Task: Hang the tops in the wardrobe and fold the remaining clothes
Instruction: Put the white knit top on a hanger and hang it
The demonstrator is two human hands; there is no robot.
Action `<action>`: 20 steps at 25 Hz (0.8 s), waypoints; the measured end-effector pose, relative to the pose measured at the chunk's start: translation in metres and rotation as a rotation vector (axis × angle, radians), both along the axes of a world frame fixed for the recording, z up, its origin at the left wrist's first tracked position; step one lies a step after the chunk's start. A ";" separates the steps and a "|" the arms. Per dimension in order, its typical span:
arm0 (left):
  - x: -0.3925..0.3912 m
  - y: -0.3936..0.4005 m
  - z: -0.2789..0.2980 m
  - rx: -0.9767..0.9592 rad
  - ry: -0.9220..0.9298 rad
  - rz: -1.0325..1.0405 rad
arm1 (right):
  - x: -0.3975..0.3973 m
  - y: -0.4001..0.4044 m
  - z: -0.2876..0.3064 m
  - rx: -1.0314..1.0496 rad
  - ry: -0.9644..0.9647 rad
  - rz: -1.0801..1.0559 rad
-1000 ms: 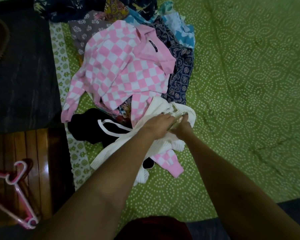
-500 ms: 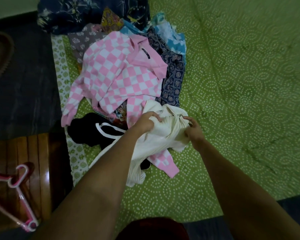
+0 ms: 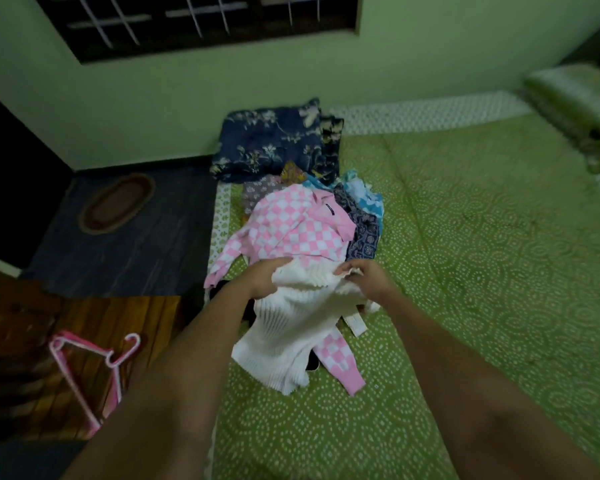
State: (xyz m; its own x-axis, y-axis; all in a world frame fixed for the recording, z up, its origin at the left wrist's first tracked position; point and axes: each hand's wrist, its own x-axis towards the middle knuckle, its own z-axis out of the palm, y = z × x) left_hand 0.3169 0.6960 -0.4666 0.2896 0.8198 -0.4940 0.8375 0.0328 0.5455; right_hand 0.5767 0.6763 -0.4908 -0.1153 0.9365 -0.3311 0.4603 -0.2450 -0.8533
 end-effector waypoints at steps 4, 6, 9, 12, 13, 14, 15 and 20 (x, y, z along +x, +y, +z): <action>-0.028 -0.043 0.059 0.135 0.026 -0.066 | -0.022 -0.027 0.055 0.145 -0.189 0.119; -0.040 -0.071 0.088 0.226 -0.016 -0.056 | -0.029 -0.047 0.077 0.190 -0.323 0.164; -0.058 -0.126 0.120 0.355 -0.072 0.044 | -0.043 -0.096 0.111 0.213 -0.515 0.336; -0.068 -0.184 0.143 0.424 -0.025 0.028 | -0.058 -0.141 0.140 0.303 -0.627 0.403; -0.069 -0.202 0.151 0.428 0.002 0.005 | -0.063 -0.154 0.149 0.340 -0.653 0.398; -0.071 -0.222 0.160 0.431 0.033 -0.015 | -0.068 -0.166 0.158 0.385 -0.671 0.395; -0.071 -0.237 0.167 0.436 0.059 -0.024 | -0.072 -0.174 0.165 0.436 -0.690 0.395; -0.068 -0.288 0.185 0.456 0.156 -0.191 | -0.091 -0.218 0.213 0.676 -0.601 0.328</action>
